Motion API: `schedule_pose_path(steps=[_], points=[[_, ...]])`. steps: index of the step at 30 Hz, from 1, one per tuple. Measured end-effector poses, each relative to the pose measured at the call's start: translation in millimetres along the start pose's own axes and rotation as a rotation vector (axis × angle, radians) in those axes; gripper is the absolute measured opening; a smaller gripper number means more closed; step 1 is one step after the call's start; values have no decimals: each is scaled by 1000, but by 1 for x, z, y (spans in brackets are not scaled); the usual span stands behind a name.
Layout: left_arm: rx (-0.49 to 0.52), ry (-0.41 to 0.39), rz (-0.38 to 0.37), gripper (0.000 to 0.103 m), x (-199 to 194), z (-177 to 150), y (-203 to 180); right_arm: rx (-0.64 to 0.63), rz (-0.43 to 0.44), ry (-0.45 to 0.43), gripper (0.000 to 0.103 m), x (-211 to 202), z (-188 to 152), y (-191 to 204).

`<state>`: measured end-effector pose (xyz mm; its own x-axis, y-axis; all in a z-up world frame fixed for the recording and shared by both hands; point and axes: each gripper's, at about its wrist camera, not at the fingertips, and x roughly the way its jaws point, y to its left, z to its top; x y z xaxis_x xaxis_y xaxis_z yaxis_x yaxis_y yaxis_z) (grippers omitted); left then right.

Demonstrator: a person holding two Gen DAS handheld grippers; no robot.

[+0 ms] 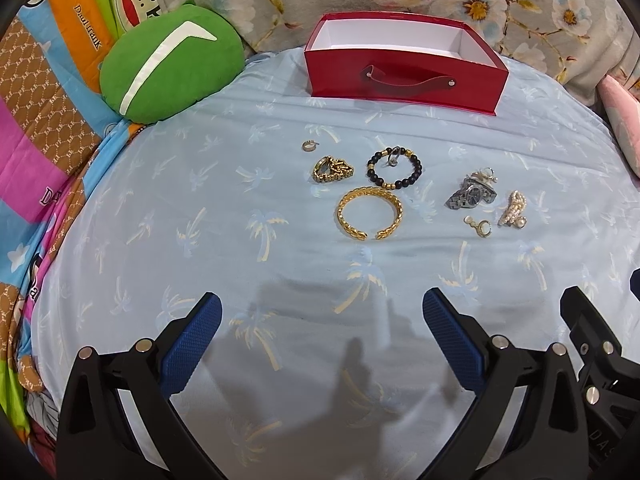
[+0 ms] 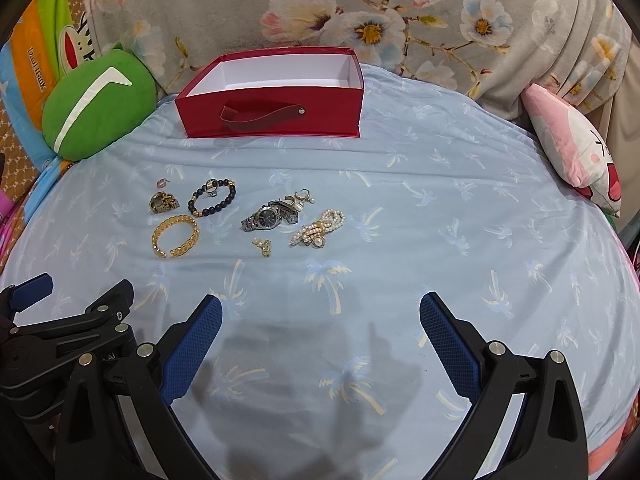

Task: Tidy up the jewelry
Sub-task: 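Move both tools toward the jewelry on the sheet, then lower the right tool onto the silver watch and close it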

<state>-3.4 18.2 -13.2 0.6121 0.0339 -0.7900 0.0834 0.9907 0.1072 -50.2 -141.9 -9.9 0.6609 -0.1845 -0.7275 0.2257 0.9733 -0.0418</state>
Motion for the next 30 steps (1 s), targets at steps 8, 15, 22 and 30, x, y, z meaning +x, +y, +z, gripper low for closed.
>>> schedule_pose_path(steps=[8, 15, 22, 30], points=[[2, 16, -7, 98, 10, 2, -2, -6, -1, 17, 98, 9, 3, 0], [-7, 31, -16, 98, 23, 3, 0, 1, 10, 38, 98, 23, 7, 0], [-67, 45, 3, 98, 42, 14, 23, 4, 52, 69, 92, 46, 19, 8], [-112, 45, 36, 98, 62, 27, 56, 21, 90, 105, 78, 87, 41, 27]])
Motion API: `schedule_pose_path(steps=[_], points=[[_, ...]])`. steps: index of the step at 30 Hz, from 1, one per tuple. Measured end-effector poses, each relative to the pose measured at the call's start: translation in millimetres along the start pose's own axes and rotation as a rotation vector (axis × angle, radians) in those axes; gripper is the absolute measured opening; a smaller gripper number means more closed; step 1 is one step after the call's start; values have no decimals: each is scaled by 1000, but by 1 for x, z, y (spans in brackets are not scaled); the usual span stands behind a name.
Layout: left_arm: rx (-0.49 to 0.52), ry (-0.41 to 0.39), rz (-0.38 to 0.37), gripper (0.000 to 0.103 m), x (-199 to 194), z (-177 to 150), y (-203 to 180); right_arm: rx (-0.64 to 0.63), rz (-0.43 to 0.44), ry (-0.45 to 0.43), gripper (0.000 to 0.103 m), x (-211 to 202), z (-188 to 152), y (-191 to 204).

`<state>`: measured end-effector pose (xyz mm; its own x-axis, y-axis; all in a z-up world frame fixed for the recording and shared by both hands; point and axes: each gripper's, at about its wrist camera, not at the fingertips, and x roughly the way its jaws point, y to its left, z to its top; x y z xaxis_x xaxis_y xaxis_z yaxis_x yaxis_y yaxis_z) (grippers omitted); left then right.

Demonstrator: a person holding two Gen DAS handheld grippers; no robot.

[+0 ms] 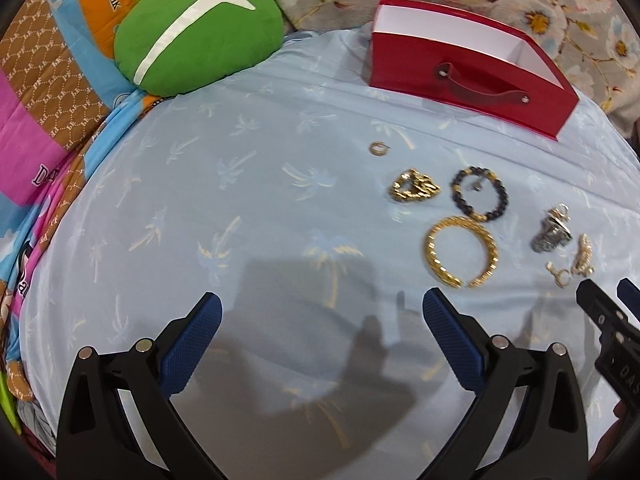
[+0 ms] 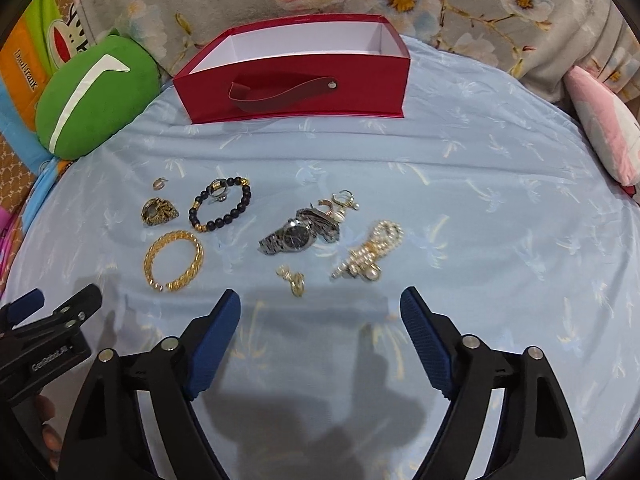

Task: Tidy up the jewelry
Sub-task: 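Lower the right tool onto the silver watch and close it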

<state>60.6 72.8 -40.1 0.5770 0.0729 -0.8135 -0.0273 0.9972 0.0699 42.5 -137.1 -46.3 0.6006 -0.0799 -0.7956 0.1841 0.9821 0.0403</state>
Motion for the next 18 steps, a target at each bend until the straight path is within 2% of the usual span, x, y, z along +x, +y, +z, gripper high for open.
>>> schedule_pose_path(steps=[7, 12, 15, 16, 18], points=[[-24, 2, 11, 98, 12, 10, 15, 47, 17, 28, 67, 32, 23, 5], [-26, 3, 6, 98, 18, 15, 18, 42, -3, 13, 63, 41, 35, 10], [-26, 3, -14, 98, 21, 20, 18, 38, -5, 11, 54, 41, 36, 10], [-27, 6, -22, 98, 22, 22, 17, 52, 11, 11, 45, 39, 36, 8], [-31, 4, -25, 98, 23, 24, 17, 72, 29, 5, 42, 35, 36, 5]])
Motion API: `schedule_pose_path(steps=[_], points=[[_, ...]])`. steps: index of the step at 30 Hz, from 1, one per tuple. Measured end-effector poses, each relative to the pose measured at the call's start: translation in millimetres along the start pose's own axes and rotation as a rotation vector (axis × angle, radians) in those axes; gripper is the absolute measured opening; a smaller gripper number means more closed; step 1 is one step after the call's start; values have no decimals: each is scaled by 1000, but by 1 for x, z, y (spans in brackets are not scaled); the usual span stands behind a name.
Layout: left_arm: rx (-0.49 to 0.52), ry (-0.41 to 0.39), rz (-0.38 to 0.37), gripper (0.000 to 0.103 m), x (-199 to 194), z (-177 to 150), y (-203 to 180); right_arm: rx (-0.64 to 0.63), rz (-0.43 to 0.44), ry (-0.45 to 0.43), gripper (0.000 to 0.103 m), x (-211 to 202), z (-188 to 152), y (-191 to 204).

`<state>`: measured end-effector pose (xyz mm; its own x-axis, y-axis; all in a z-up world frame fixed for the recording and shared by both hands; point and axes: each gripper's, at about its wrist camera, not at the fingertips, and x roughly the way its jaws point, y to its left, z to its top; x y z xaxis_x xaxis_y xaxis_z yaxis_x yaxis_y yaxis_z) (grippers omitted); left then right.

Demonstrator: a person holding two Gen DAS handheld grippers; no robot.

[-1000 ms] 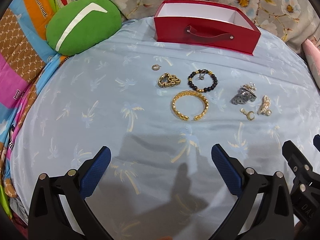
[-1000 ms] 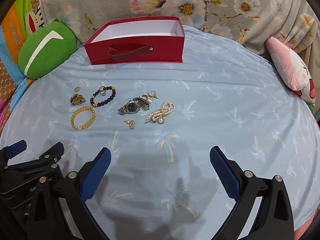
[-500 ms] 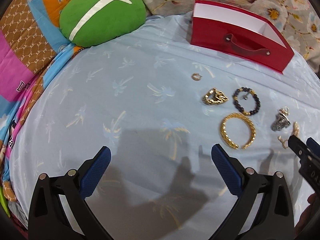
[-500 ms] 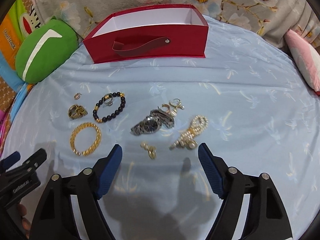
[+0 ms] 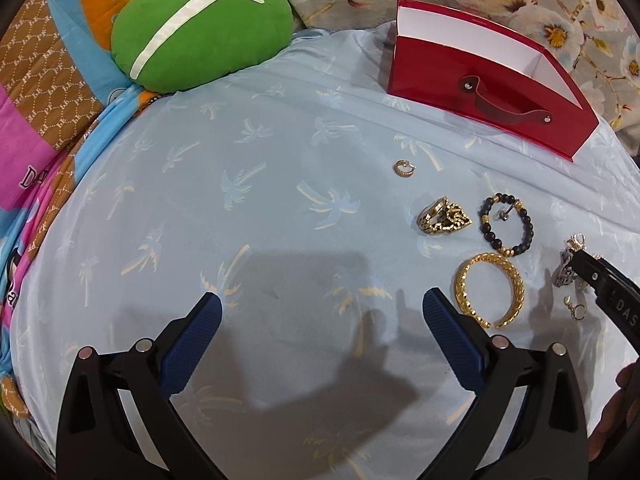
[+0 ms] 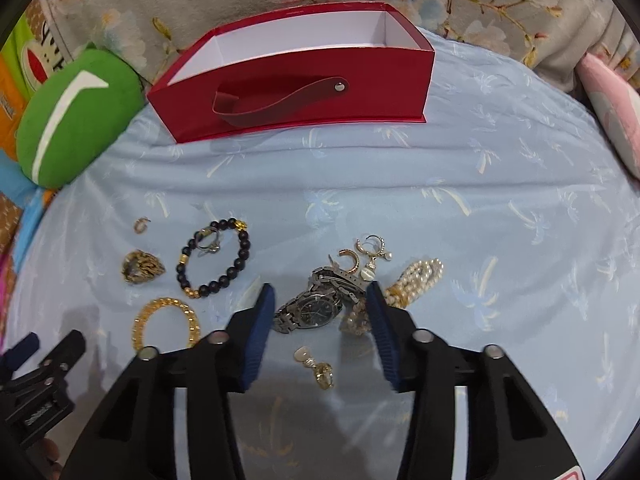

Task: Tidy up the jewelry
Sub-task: 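Lower the right tool onto the silver watch and close it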

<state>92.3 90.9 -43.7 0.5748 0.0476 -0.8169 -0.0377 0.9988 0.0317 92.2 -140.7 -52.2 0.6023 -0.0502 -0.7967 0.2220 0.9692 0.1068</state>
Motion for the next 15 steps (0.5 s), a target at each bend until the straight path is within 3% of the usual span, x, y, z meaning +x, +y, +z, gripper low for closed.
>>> schedule_pose_path(steps=[4, 15], points=[[-1, 0, -5, 98, 1, 0, -2, -6, 35, 22, 42, -1, -2, 5], [1, 9, -48, 98, 7, 5, -8, 3, 12, 47, 42, 20, -4, 5]])
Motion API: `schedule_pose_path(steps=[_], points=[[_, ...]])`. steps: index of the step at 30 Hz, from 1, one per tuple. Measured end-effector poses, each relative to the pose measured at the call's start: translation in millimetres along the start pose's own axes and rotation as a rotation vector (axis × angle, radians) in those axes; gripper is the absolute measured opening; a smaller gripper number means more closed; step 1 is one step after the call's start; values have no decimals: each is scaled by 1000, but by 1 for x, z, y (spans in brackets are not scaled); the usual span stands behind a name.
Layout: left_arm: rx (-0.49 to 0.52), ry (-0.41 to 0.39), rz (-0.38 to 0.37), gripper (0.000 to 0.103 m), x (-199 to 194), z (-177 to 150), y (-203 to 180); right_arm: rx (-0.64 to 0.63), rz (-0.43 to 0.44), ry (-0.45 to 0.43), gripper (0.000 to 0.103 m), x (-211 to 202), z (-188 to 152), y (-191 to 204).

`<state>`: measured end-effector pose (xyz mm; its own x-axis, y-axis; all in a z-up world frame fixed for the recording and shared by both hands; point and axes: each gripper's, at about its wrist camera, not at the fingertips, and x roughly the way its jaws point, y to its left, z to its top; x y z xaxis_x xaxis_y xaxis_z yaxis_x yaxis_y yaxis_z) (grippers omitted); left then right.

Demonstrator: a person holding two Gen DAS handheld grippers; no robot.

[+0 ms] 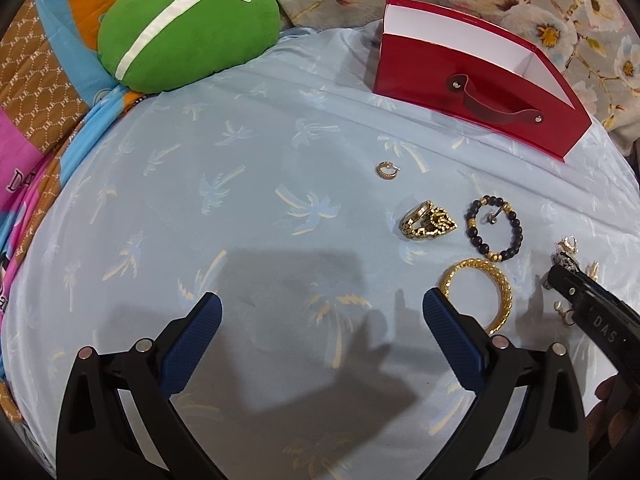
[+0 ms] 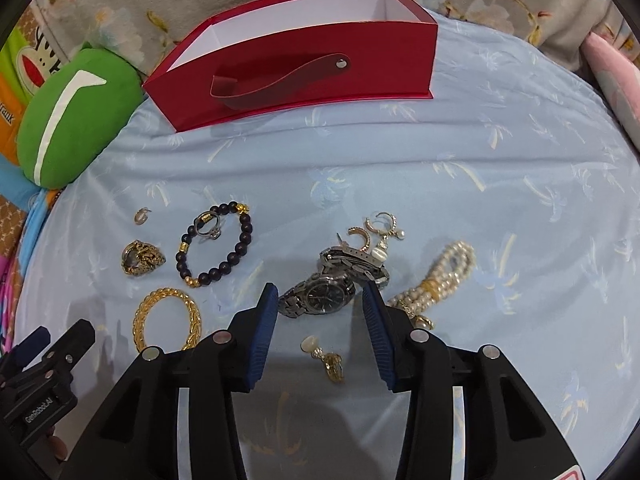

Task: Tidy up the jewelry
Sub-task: 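Lower the right tool onto the silver watch and close it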

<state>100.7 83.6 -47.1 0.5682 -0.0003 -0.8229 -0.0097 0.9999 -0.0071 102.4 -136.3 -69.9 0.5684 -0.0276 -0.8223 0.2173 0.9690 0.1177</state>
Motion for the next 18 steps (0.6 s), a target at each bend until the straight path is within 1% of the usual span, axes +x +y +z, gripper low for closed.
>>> schedule_pose_path(steps=[3, 4, 8, 13, 18], points=[[-11, 16, -32, 98, 6, 4, -1, -9, 1, 0, 41, 5, 0, 2], [-14, 20, -39, 98, 8, 6, -1, -18, -12, -8, 34, 5, 0, 4], [-16, 27, -66, 98, 15, 15, -7, -16, 3, -19, 34, 4, -1, 1], [8, 33, -97, 98, 30, 31, -25, -5, 15, -22, 34, 1, -3, -5], [37, 47, -103, 97, 47, 39, -44, -2, 19, -23, 34, -4, -5, -10]])
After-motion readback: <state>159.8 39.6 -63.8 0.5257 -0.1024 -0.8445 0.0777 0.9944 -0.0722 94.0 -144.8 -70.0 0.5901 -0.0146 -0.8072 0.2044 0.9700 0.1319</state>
